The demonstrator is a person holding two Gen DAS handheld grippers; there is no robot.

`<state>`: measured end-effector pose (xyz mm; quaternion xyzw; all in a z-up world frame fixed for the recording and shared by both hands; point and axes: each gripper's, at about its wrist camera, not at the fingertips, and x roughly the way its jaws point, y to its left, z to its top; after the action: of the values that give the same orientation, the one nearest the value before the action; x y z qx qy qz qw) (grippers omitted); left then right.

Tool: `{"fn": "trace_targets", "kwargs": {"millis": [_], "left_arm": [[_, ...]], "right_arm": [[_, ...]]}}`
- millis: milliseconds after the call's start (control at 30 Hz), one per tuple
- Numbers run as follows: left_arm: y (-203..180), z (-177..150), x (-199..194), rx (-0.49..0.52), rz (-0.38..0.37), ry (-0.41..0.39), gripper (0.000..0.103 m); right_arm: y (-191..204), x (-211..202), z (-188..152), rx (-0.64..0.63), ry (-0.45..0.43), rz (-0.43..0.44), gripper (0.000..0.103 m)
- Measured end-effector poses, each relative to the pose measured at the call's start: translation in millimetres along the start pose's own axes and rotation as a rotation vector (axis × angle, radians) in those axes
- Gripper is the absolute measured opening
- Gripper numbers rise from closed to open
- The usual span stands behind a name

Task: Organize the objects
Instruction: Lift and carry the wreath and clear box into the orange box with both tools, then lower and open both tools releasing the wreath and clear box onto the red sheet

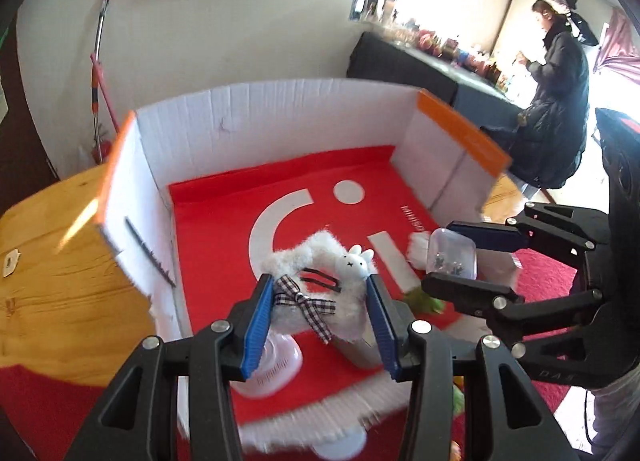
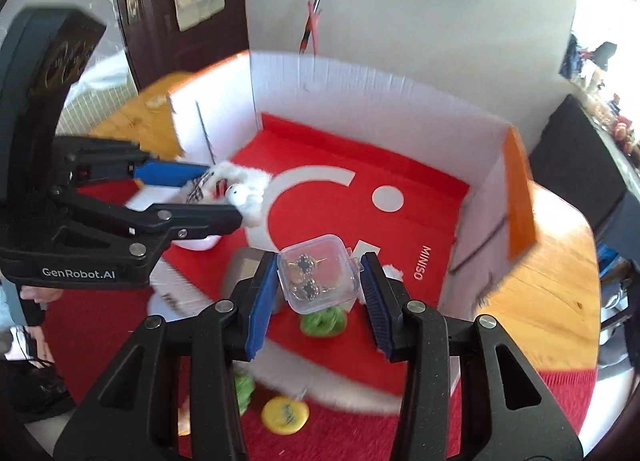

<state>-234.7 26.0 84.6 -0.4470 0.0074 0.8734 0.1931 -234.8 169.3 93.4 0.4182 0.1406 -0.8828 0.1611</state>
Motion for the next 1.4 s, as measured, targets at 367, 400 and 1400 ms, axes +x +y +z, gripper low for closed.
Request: {"fn": "trace_targets", "kwargs": {"millis": [367, 400, 1400], "left_arm": [[17, 8, 45, -0.017, -0.012, 0.108, 0.048], [18, 8, 47, -0.017, -0.013, 0.114, 0.048], [18, 9, 65, -0.006, -0.011, 0.154, 0.049]], "right_arm": [[-15, 50, 15, 0.003, 0.132, 0.013, 0.041], [-16, 52, 15, 0.0, 0.141, 0.013, 0.041], [-14, 79, 7, 0.015, 0.25, -0.001, 0.041]]}}
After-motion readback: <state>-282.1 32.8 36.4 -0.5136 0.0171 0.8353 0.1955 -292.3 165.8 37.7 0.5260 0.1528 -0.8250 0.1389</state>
